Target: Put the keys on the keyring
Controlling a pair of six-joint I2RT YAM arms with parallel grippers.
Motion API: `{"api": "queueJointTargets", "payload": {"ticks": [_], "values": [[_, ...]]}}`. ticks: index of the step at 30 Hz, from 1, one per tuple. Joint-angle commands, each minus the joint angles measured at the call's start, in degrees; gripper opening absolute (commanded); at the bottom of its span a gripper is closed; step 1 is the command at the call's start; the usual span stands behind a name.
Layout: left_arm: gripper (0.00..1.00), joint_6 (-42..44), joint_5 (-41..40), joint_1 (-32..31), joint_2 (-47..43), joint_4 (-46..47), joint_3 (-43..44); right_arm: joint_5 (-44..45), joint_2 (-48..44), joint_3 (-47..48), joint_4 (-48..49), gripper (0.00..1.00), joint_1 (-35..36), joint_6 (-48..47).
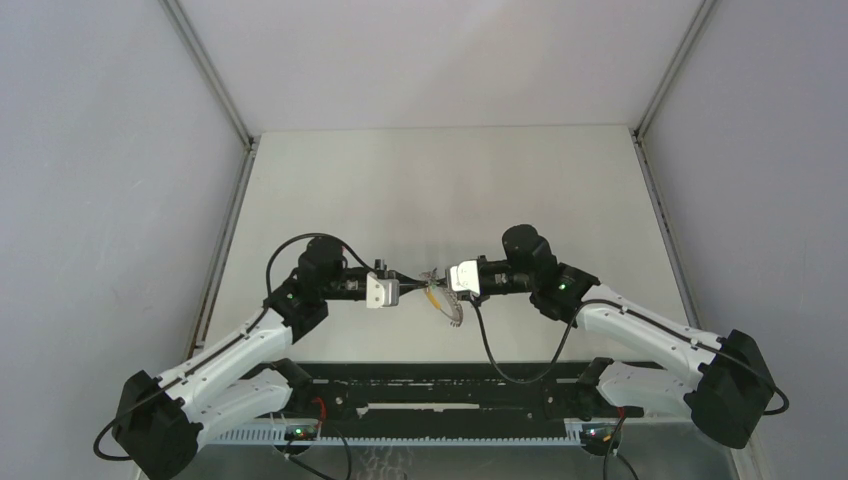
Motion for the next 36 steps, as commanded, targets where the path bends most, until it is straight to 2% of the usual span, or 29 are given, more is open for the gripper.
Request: {"api": "queueJointTargets", "payload": {"ticks": [1, 36], "values": [[0.00, 0.39, 0.90, -0.46, -0.52, 1.80, 4.29, 0.76, -0.39, 3.27, 2.89, 0.00, 0.71, -0.67], [0.00, -0.34, 0.12, -0.64, 1.00, 0.53, 5.34, 2.86, -1.99, 2.69, 4.94, 0.00, 1.77, 0.79]]}}
